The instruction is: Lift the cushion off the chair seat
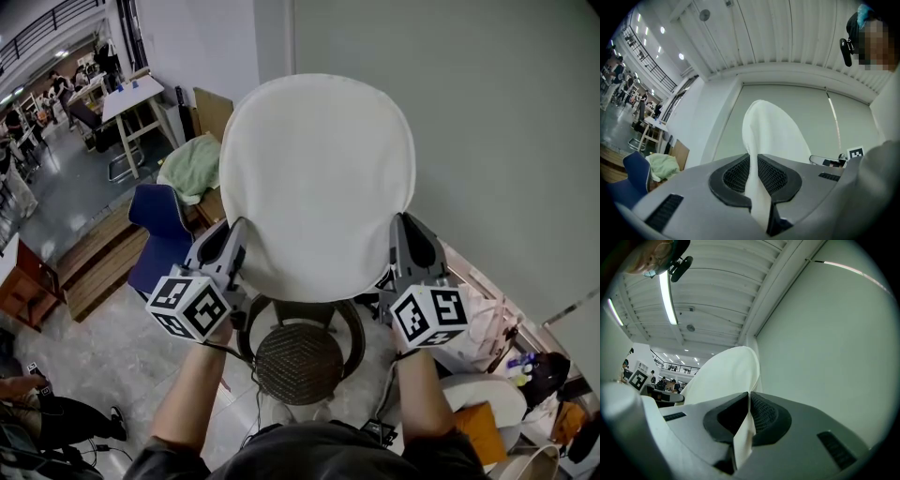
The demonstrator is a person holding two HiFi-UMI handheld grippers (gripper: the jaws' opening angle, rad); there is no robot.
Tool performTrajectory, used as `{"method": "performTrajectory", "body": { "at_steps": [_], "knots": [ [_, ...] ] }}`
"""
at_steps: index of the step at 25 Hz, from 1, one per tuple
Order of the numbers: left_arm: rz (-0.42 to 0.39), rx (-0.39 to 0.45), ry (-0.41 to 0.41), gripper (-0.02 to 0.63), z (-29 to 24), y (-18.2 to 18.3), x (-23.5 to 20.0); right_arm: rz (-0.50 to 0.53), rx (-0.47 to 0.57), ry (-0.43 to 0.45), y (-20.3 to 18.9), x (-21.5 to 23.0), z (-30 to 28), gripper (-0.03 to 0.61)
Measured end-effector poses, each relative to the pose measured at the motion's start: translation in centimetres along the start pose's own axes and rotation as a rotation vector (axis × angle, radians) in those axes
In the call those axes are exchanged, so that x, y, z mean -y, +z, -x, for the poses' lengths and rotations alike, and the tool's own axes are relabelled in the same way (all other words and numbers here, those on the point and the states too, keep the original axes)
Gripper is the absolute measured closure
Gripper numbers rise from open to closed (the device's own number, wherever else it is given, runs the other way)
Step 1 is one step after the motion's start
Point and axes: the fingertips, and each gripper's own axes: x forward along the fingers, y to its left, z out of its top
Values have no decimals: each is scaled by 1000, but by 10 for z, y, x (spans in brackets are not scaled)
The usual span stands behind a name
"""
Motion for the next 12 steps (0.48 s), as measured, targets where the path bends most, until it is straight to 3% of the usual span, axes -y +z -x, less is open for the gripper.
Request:
{"method": "performTrajectory", "body": {
  "at_steps": [12],
  "knots": [
    [0,3,-2,558,1,0,-1,2,3,-2,0,-1,0,554]
  ]
}}
